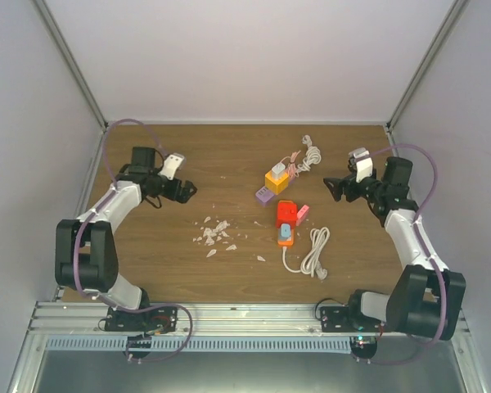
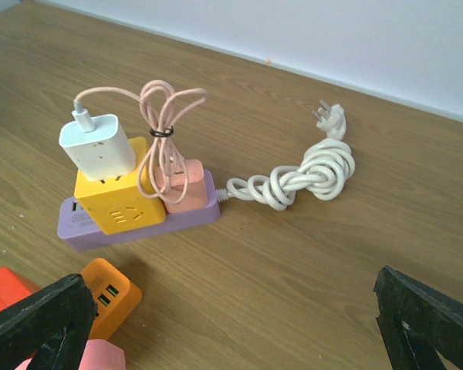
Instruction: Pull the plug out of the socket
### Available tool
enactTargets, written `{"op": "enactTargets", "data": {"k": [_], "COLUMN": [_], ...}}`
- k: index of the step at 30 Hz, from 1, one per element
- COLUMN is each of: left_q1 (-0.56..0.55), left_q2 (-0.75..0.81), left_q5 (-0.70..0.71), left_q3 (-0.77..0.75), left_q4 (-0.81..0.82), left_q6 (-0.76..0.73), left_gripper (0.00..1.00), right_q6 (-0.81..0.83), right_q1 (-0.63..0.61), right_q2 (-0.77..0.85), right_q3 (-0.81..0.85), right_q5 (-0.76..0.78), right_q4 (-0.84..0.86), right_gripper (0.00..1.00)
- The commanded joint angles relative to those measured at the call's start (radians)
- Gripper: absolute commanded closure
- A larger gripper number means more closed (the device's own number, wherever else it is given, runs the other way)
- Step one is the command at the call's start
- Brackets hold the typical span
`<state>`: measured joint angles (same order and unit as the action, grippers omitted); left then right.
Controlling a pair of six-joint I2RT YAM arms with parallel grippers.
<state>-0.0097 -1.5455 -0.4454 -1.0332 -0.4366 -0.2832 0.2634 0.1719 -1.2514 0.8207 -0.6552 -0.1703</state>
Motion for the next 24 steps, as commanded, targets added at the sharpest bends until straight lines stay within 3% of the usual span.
{"op": "enactTargets", "data": {"k": [1,12,24], "left_q1": [-0.107,-0.359,-0.552], "left_q2": [-0.008,-0.115,-0.324], "left_q5": [0.044,0.050,0.102], "left_q3": [0.013,-0.040,-0.180], "left_q4": [0.129,0.208,0.348], "left_q6": [-0.010,-0.075,0.004], "left_gripper": [0.01,0.01,0.01], "right_q6": [-0.016,0.008,0.025], "right_q1": [-0.022,-0.034,-0.036], "right_q2": [0.036,0.057,0.077], "right_q3": [-0.020,-0.023,-0.029], "right_q5": [-0.002,-0.037,-0.016], "right_q4": [0.062,0.045,0.044], "right_gripper": [0.00,0.00,0.00]}}
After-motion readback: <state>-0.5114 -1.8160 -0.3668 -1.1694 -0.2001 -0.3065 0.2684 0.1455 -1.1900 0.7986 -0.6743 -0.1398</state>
